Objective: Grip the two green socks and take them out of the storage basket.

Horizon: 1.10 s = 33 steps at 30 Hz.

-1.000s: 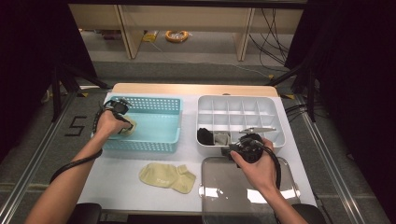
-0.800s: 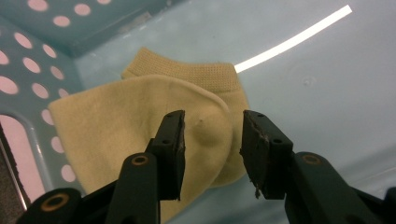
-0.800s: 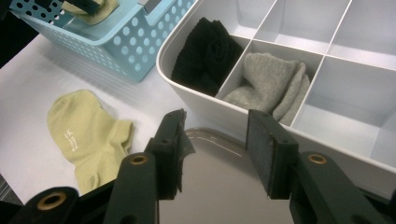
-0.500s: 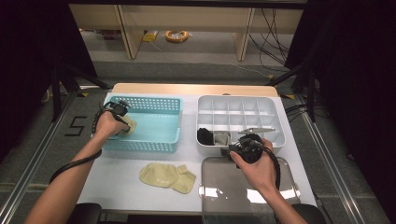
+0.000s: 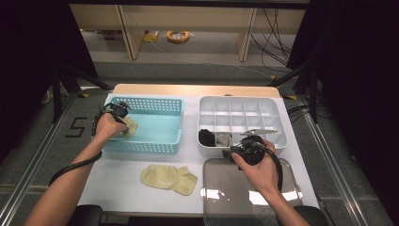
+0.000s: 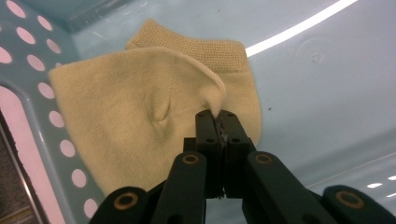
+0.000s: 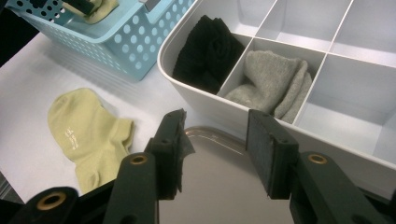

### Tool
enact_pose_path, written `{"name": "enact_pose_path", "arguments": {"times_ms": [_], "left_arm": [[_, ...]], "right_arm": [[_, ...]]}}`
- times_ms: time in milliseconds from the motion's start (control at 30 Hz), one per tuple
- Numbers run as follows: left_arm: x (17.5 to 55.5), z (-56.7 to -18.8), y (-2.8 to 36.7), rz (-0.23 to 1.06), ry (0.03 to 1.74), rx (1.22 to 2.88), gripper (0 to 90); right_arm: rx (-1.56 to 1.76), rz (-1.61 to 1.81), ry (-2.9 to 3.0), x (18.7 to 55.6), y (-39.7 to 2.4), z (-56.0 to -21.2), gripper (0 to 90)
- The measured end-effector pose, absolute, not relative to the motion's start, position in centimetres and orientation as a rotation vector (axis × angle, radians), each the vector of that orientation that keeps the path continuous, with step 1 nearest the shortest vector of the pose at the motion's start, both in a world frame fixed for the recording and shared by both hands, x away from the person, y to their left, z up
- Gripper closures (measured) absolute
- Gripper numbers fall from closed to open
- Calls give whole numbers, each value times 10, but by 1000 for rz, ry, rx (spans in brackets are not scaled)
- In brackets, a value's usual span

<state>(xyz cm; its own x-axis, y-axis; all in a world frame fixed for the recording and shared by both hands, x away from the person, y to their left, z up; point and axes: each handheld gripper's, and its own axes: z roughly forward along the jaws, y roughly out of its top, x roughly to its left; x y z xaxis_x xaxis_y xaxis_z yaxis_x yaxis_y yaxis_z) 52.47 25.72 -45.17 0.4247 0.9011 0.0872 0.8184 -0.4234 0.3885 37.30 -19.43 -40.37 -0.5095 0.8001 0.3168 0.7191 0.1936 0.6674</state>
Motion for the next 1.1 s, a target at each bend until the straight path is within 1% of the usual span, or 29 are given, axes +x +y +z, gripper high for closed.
{"name": "enact_pose_path", "arguments": {"times_ms": [67,200,367,433,467,533,633,667,800,900,1100], "left_arm": [[523,-446,259,420,1474,2395,883],[515,-437,264,419,1456,2319,882],[499,-422,274,467,1408,2212,883],[493,-420,278,492,1382,2137,884],[491,-418,279,487,1384,2137,884],[486,-419,282,514,1366,2064,883],[476,-418,288,525,1338,2007,883],[473,-419,288,536,1329,1960,883],[464,-420,293,522,1288,1887,884],[456,-417,293,542,1277,1784,884],[445,-405,292,575,1216,1696,885]], "right_arm": [[1493,1224,2350,373,-194,-403,581],[1499,1217,2346,373,-194,-403,580],[1496,1221,2345,373,-194,-403,581],[1509,1228,2346,372,-193,-403,581],[1509,1222,2346,372,-193,-403,581],[1528,1159,2326,370,-192,-401,581],[1527,1135,2325,370,-191,-401,581],[1525,1131,2324,371,-191,-402,581],[1519,1149,2330,371,-191,-402,581],[1503,1150,2334,371,-191,-402,581],[1527,1168,2325,370,-189,-402,581]]}}
